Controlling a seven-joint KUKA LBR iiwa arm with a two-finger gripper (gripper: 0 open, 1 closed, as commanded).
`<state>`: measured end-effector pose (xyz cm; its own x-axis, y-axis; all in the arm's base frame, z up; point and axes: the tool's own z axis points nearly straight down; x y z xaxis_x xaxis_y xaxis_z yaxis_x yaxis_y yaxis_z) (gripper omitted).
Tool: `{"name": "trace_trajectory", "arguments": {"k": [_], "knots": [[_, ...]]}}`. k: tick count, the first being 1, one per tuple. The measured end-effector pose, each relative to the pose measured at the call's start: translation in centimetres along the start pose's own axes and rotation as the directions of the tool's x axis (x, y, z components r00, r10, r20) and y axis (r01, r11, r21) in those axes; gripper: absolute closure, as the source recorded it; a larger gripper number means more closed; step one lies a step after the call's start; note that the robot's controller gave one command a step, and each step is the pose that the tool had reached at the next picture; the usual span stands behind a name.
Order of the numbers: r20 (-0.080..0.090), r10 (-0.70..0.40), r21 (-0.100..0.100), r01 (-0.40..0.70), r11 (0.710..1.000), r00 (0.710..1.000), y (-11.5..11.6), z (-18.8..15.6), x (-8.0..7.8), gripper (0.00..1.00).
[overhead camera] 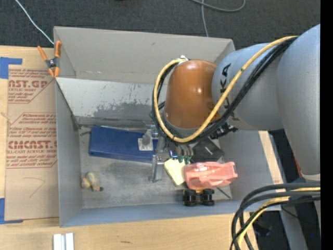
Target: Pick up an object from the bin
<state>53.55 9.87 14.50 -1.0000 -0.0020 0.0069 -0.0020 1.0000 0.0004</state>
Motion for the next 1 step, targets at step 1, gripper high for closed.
{"name": "trace_trajectory", "arguments": {"k": [1], "knots": [[0.008, 0.002, -0.001, -0.002, 1.0, 1.0, -0.05, -0.47, -0.19, 0.0]]}}
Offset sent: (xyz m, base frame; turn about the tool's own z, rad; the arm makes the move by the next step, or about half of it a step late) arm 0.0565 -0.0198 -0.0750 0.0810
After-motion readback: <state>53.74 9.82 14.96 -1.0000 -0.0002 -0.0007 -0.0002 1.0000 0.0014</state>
